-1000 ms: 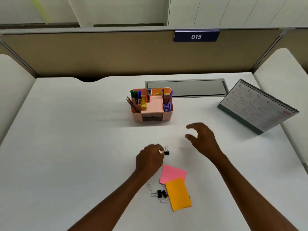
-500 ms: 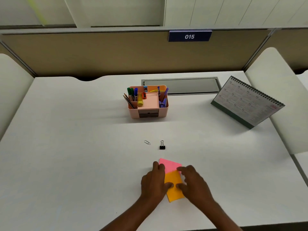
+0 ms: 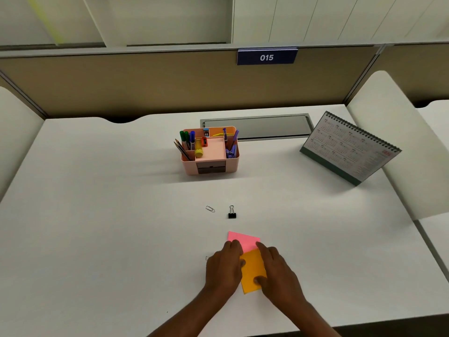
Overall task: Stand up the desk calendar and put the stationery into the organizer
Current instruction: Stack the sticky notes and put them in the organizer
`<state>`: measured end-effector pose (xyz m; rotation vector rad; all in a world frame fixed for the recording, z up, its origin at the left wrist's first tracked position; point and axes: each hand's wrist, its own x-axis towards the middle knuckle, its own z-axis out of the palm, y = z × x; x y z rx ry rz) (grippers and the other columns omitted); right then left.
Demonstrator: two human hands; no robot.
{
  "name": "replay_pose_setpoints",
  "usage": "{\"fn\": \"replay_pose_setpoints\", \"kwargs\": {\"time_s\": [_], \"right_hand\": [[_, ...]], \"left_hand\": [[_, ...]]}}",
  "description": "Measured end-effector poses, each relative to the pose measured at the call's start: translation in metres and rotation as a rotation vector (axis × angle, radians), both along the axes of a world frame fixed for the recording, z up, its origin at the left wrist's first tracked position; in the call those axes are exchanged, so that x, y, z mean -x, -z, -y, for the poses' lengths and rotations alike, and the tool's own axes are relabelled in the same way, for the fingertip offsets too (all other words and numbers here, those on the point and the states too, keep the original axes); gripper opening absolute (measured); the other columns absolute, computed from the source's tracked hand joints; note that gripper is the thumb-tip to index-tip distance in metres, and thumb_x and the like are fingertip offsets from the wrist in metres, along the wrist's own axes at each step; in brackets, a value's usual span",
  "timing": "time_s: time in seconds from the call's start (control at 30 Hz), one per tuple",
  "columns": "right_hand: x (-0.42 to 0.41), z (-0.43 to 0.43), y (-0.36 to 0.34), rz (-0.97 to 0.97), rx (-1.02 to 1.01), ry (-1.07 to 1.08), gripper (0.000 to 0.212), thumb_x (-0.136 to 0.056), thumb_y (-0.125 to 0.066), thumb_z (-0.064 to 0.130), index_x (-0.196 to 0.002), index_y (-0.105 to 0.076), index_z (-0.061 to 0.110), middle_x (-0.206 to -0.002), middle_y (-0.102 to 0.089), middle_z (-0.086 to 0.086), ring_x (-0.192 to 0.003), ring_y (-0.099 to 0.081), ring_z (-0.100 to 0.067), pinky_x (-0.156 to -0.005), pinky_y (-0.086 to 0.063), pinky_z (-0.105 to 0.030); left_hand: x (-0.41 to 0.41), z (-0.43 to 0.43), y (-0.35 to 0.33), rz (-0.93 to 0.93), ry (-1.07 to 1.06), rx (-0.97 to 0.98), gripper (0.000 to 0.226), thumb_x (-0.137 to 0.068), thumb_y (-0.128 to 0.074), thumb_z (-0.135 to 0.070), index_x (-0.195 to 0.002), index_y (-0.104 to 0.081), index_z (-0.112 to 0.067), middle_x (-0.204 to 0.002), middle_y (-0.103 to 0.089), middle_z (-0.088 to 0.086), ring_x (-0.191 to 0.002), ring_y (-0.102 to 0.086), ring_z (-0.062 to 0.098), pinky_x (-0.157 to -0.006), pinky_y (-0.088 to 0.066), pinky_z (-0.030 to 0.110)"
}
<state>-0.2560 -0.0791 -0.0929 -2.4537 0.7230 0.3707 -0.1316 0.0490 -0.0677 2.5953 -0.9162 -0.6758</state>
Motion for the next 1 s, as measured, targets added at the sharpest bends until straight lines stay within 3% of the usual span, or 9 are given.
{"fn": "replay_pose_setpoints", "kwargs": {"time_s": [0.07, 0.13, 0.23, 0.33, 0.67, 0.8, 0.93, 1.0], "right_hand": [[0.000, 0.001, -0.002, 0.018, -0.001, 0.015, 0.082, -0.095, -0.063, 0.041, -0.161, -0.015, 0.032, -0.147, -0.039, 0.005, -0.127, -0.051, -0.016, -0.083, -0.050, -0.024], [0.000, 0.005, -0.006, 0.086, -0.012, 0.036, 0.065, -0.096, -0.061, 0.041, -0.154, -0.031, 0.037, -0.141, -0.047, 0.010, -0.120, -0.056, -0.012, -0.081, -0.052, -0.024], [-0.005, 0.013, -0.021, 0.230, 0.017, 0.040, 0.032, -0.095, -0.063, 0.037, -0.126, -0.058, 0.041, -0.115, -0.058, 0.019, -0.102, -0.061, -0.007, -0.072, -0.055, -0.028], [-0.018, 0.024, -0.042, 0.297, 0.080, 0.006, 0.016, -0.095, -0.063, 0.029, -0.107, -0.067, 0.040, -0.096, -0.060, 0.018, -0.089, -0.060, -0.003, -0.067, -0.054, -0.029], [-0.106, 0.075, -0.112, 0.525, 0.262, -0.100, 0.013, -0.094, -0.069, 0.024, -0.105, -0.075, 0.027, -0.095, -0.062, 0.008, -0.088, -0.062, -0.015, -0.064, -0.055, -0.036], [-0.146, 0.091, -0.137, 0.607, 0.330, -0.169, 0.014, -0.094, -0.070, 0.020, -0.107, -0.076, 0.019, -0.096, -0.067, 0.001, -0.084, -0.063, -0.020, -0.062, -0.055, -0.037], [-0.187, 0.109, -0.155, 0.685, 0.395, -0.212, 0.013, -0.095, -0.068, 0.017, -0.106, -0.075, 0.016, -0.096, -0.068, -0.003, -0.083, -0.063, -0.022, -0.062, -0.054, -0.037], [-0.208, 0.119, -0.161, 0.723, 0.416, -0.219, 0.011, -0.096, -0.067, 0.017, -0.104, -0.075, 0.016, -0.095, -0.068, -0.004, -0.082, -0.062, -0.022, -0.062, -0.054, -0.037]], "left_hand": [[0.000, 0.001, -0.005, -0.004, -0.020, 0.046, 0.020, -0.104, -0.052, -0.044, -0.118, -0.053, -0.030, -0.117, -0.065, -0.007, -0.100, -0.067, 0.014, -0.072, -0.037, 0.019], [-0.001, 0.003, -0.010, -0.023, -0.052, 0.078, 0.014, -0.102, -0.057, -0.043, -0.111, -0.057, -0.032, -0.111, -0.068, -0.010, -0.097, -0.066, 0.013, -0.070, -0.040, 0.019], [-0.007, 0.004, -0.019, -0.070, -0.106, 0.123, 0.009, -0.097, -0.065, -0.040, -0.101, -0.062, -0.032, -0.101, -0.069, -0.012, -0.092, -0.064, 0.010, -0.075, -0.053, 0.027], [-0.019, 0.005, -0.032, -0.058, -0.121, 0.195, 0.010, -0.092, -0.069, -0.039, -0.096, -0.063, -0.032, -0.095, -0.067, -0.015, -0.089, -0.062, 0.007, -0.078, -0.053, 0.030], [-0.091, 0.030, -0.090, 0.181, -0.110, 0.475, 0.005, -0.092, -0.073, -0.033, -0.095, -0.069, -0.034, -0.095, -0.068, -0.018, -0.085, -0.063, 0.004, -0.068, -0.052, 0.023], [-0.127, 0.047, -0.109, 0.318, -0.116, 0.534, 0.009, -0.093, -0.075, -0.027, -0.101, -0.073, -0.028, -0.102, -0.071, -0.013, -0.085, -0.064, 0.005, -0.064, -0.043, 0.009], [-0.166, 0.064, -0.124, 0.458, -0.127, 0.579, 0.023, -0.099, -0.068, -0.025, -0.121, -0.072, -0.022, -0.116, -0.074, -0.003, -0.097, -0.069, 0.015, -0.071, -0.050, 0.020], [-0.185, 0.071, -0.130, 0.510, -0.139, 0.599, 0.021, -0.098, -0.068, -0.024, -0.118, -0.074, -0.022, -0.116, -0.074, -0.002, -0.100, -0.069, 0.016, -0.074, -0.046, 0.019]]}}
